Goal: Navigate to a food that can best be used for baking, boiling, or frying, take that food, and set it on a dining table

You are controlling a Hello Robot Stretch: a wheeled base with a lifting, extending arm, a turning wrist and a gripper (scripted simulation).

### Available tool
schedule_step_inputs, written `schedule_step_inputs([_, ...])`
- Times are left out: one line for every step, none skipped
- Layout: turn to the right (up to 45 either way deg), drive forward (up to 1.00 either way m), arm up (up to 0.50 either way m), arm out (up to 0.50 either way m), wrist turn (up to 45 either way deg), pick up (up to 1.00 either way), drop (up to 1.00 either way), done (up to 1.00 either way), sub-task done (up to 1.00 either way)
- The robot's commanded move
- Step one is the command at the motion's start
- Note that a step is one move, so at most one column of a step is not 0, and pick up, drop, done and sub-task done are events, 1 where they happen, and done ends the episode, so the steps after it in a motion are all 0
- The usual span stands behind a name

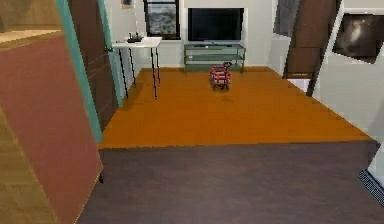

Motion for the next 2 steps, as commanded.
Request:
schedule_step_inputs([0.0, 1.00, 0.00, 0.00, 0.0, 0.00, 0.00, 0.00, 0.00])
schedule_step_inputs([0.0, 1.00, 0.00, 0.00, 0.0, 0.00, 0.00, 0.00, 0.00])
